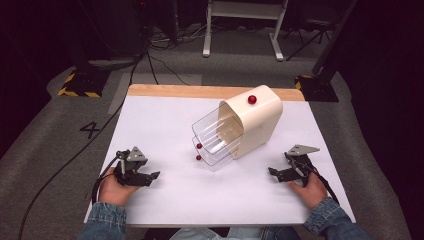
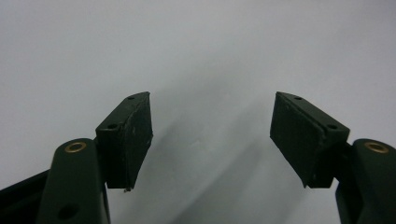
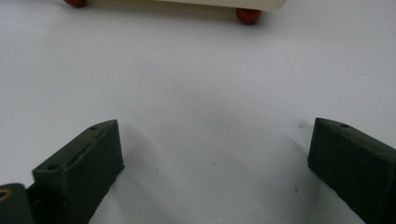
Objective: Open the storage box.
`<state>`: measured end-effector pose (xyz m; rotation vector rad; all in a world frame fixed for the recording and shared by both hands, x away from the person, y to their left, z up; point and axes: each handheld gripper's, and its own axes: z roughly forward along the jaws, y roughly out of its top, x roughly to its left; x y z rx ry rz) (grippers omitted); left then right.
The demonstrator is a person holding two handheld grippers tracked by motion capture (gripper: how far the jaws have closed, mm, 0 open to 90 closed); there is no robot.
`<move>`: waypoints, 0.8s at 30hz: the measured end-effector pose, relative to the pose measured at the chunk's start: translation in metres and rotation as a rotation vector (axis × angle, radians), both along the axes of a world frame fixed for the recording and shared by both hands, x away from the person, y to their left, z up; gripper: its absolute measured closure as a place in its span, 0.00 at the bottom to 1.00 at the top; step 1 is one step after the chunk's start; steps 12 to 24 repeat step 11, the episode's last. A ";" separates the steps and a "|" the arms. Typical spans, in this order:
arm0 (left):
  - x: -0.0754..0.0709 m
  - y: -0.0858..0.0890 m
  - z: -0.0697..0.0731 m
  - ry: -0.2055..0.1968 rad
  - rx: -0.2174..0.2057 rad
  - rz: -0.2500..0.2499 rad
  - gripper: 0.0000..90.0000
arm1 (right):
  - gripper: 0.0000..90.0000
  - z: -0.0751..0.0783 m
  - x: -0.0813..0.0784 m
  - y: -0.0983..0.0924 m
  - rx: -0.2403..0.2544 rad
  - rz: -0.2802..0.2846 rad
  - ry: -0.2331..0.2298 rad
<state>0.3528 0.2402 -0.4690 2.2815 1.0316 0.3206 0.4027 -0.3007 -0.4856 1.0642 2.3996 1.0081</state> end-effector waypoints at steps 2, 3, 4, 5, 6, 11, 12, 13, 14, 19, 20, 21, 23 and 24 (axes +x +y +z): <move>0.001 0.000 -0.003 -0.010 0.003 -0.005 0.32 | 0.04 0.000 0.000 0.000 0.000 0.000 0.000; 0.001 0.000 -0.004 -0.012 -0.004 -0.006 0.32 | 0.04 0.000 0.000 0.000 0.000 0.000 0.000; 0.001 0.001 -0.005 -0.013 -0.008 -0.013 0.32 | 0.04 0.000 0.000 0.000 0.000 0.000 0.000; 0.001 0.002 -0.006 -0.019 -0.023 -0.016 0.31 | 0.04 0.000 0.000 0.000 0.000 0.000 0.000; 0.000 0.004 -0.008 -0.036 -0.031 -0.027 0.31 | 0.04 0.000 0.000 0.000 0.000 0.000 0.000; -0.004 0.006 -0.013 -0.080 -0.056 -0.025 0.29 | 0.04 0.000 0.000 0.000 -0.001 0.000 -0.001; -0.004 0.006 -0.013 -0.080 -0.056 -0.025 0.29 | 0.04 0.000 0.000 0.000 -0.001 0.000 -0.001; -0.004 0.006 -0.013 -0.080 -0.056 -0.025 0.29 | 0.04 0.000 0.000 0.000 -0.001 0.000 -0.001; -0.004 0.006 -0.013 -0.080 -0.056 -0.025 0.29 | 0.04 0.000 0.000 0.000 -0.001 0.000 -0.001; -0.004 0.006 -0.013 -0.080 -0.056 -0.025 0.29 | 0.04 0.000 0.000 0.000 -0.001 0.000 -0.001; -0.004 0.006 -0.013 -0.080 -0.056 -0.025 0.29 | 0.04 0.000 0.000 0.000 -0.001 0.000 -0.001; -0.004 0.006 -0.013 -0.080 -0.056 -0.025 0.29 | 0.04 0.000 0.000 0.000 -0.001 0.000 -0.001; -0.004 0.006 -0.013 -0.080 -0.056 -0.025 0.29 | 0.04 0.000 0.000 0.000 -0.001 0.000 -0.001; -0.004 0.006 -0.013 -0.080 -0.056 -0.025 0.29 | 0.04 0.000 0.000 0.000 -0.001 0.000 -0.001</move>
